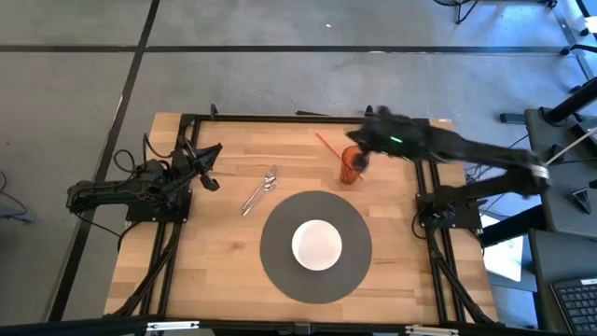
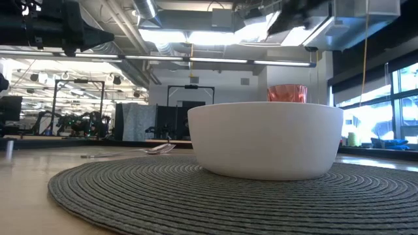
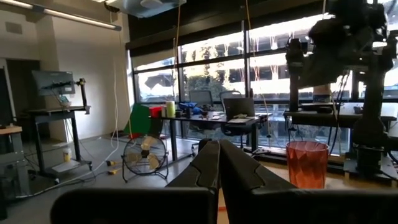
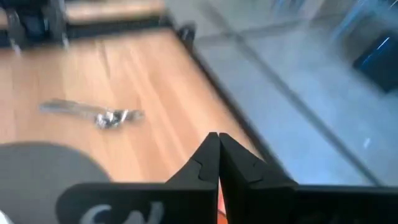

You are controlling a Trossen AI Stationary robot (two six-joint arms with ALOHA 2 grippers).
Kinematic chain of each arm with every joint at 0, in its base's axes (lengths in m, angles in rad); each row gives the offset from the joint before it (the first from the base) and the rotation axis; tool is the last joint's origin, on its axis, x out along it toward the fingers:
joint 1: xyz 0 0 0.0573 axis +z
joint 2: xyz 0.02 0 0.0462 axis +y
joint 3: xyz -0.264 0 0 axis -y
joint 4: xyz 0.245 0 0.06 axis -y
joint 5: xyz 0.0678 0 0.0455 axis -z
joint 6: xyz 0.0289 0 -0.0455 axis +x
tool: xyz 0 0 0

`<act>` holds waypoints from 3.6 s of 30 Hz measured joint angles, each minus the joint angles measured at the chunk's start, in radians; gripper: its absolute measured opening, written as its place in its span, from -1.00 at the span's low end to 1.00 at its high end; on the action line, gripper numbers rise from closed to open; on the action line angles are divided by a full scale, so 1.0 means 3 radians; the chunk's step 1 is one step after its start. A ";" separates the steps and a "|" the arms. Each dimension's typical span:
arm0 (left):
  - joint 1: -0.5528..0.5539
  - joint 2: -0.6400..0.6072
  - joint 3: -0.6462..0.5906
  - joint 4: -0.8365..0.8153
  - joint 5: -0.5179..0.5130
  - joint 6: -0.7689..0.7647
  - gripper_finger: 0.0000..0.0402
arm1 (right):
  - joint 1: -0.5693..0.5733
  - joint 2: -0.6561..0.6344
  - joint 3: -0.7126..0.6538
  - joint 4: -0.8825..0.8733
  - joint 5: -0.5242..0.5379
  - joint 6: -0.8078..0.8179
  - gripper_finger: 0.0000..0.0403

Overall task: Pick & Place Utensil
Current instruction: Put the red straw into the orange glass

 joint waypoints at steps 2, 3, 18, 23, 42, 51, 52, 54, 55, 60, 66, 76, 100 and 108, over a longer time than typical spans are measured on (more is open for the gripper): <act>0.0000 0.0000 0.0000 0.0000 0.0000 0.0000 -0.99 | -0.0102 0.0466 0.0479 -0.0177 -0.0185 0.0019 -0.96; 0.0000 0.0000 0.0000 0.0000 0.0000 0.0001 -0.99 | -0.0146 0.0685 0.0698 -0.0229 -0.0239 0.0000 -0.92; 0.0000 -0.0001 0.0000 -0.0070 -0.0099 0.0122 -0.98 | -0.0725 0.3160 0.3049 -0.2068 -0.0337 0.0526 0.19; 0.0000 -0.0001 0.0000 -0.0070 -0.0110 0.0118 -0.97 | -0.0888 0.3469 0.3119 -0.2138 -0.0331 0.0672 0.23; 0.0000 -0.0001 0.0000 -0.0090 -0.0110 0.0116 -0.99 | -0.1103 0.3923 0.3104 -0.2080 -0.0502 0.0876 0.23; 0.0000 0.0000 0.0000 -0.0091 -0.0108 0.0117 -0.96 | -0.1193 0.4072 0.3103 -0.2251 -0.0539 0.0869 0.23; -0.0001 0.0000 0.0000 -0.0094 -0.0108 0.0118 -0.96 | -0.1213 0.4079 0.3103 -0.2257 -0.0577 0.0866 0.23; -0.0001 -0.0001 0.0000 -0.0110 -0.0108 0.0119 -0.96 | -0.1257 0.4098 0.3103 -0.2255 -0.0701 0.0861 0.23; 0.0000 0.0000 0.0000 -0.0117 -0.0108 0.0117 -0.96 | -0.1275 0.4107 0.3104 -0.2258 -0.0766 0.0861 0.23; -0.0001 0.0000 0.0000 -0.0118 -0.0113 0.0121 -0.96 | -0.1308 0.4106 0.3103 -0.2256 -0.0877 0.0799 0.12; -0.0001 0.0000 0.0000 -0.0117 -0.0115 0.0120 -0.98 | -0.1300 0.4106 0.3082 -0.2244 -0.0958 0.0747 -0.03; 0.0000 0.0000 0.0000 -0.0116 -0.0117 0.0116 -0.97 | -0.1383 0.4078 0.2750 -0.2188 -0.1216 0.0759 -0.13; 0.0000 0.0000 0.0000 -0.0113 -0.0200 0.0123 -0.99 | -0.1355 0.4098 0.2878 -0.1831 -0.1308 0.0095 -0.97; -0.0001 -0.0001 0.0000 -0.0112 -0.0199 0.0146 -0.98 | -0.1070 0.4106 0.3451 -0.1813 -0.1314 -0.0153 -0.98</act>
